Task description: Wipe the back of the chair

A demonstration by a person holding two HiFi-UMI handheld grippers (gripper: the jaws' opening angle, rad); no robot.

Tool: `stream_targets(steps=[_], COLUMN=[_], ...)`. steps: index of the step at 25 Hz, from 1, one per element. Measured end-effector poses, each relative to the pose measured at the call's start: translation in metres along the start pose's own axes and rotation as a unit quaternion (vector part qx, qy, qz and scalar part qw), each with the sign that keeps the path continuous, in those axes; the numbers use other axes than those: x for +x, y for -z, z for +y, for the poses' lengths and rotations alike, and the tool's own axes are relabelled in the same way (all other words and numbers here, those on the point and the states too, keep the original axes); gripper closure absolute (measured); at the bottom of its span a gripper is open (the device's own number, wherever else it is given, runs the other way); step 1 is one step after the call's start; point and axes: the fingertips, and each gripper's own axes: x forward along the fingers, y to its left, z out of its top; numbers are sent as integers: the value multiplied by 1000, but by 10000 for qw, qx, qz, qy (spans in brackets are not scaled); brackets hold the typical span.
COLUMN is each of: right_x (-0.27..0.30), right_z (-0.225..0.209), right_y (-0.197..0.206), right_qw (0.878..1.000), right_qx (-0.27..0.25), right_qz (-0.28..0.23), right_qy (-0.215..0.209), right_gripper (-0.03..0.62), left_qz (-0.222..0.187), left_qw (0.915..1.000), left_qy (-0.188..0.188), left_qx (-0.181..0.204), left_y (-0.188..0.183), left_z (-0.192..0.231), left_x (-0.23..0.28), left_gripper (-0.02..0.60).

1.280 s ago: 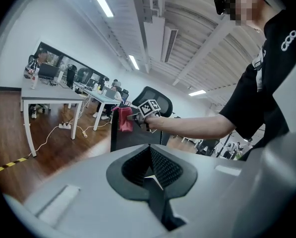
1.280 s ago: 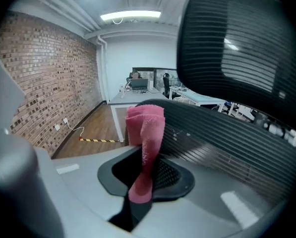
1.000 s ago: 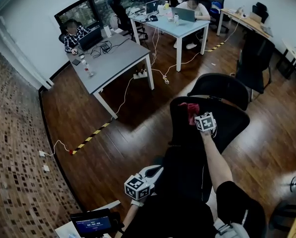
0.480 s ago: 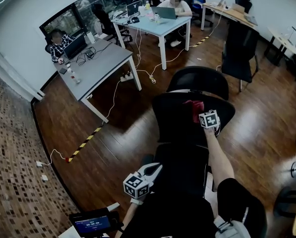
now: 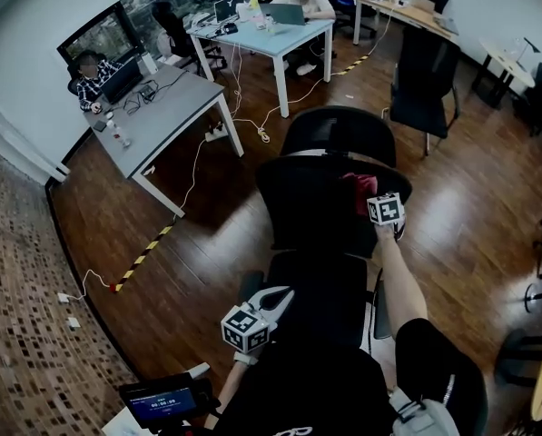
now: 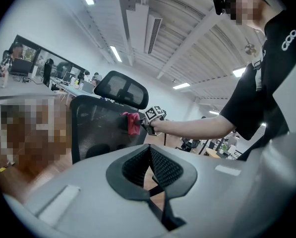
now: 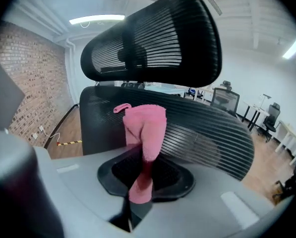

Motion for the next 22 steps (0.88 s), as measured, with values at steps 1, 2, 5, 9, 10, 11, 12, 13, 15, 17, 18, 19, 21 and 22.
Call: stream_targets(steps=[1, 2, 5, 9, 10, 11, 12, 13, 15, 17, 18, 19, 21, 22], right_x=[-3, -6, -15, -29, -32, -35, -38, -42, -50, -59, -63, -67, -74, -78], right_z=[-5, -11, -28, -55, -62, -67, -73, -78, -90, -102, -107, -112, -121, -126], right_y=[3, 7, 16, 30, 33, 35, 37, 40, 46, 53, 56, 58, 63, 65], right_qw=[10000, 10000, 9998, 9992, 9990, 9988, 9986, 9985, 9979, 9970, 9966, 9962, 9950, 9942], right_qx=[16, 29, 64, 130, 150, 169, 186, 202, 247, 301, 322, 343, 414, 458], right_qz=[13, 30, 64, 117, 138, 152, 157, 156, 163, 184, 189, 189, 186, 184], right_qy=[31, 62, 174, 363, 403, 435, 462, 493, 583, 688, 735, 782, 893, 957], right_gripper=[548, 548, 548, 548, 548, 548, 548, 548, 548, 548, 548, 548, 548, 548], left_qz=[12, 25, 54, 78, 93, 116, 144, 172, 211, 227, 231, 236, 259, 278], left_qw=[10000, 10000, 9998, 9985, 9980, 9974, 9967, 9959, 9945, 9934, 9931, 9928, 9922, 9918], left_qy=[31, 61, 167, 445, 527, 604, 679, 751, 885, 986, 1025, 1059, 1118, 1144], left_qx=[7, 15, 105, 307, 347, 386, 426, 465, 523, 532, 522, 510, 495, 490], left_y=[0, 1, -3, -16, -19, -21, -23, -23, -24, -24, -24, -24, -23, -22], left_z=[-2, -4, -8, -15, -18, -21, -24, -28, -35, -42, -45, -48, -53, -55], left_x=[4, 8, 25, 56, 64, 72, 80, 87, 99, 107, 110, 113, 117, 119], left_gripper=[597, 597, 597, 597, 597, 597, 597, 597, 597, 597, 597, 597, 597, 597])
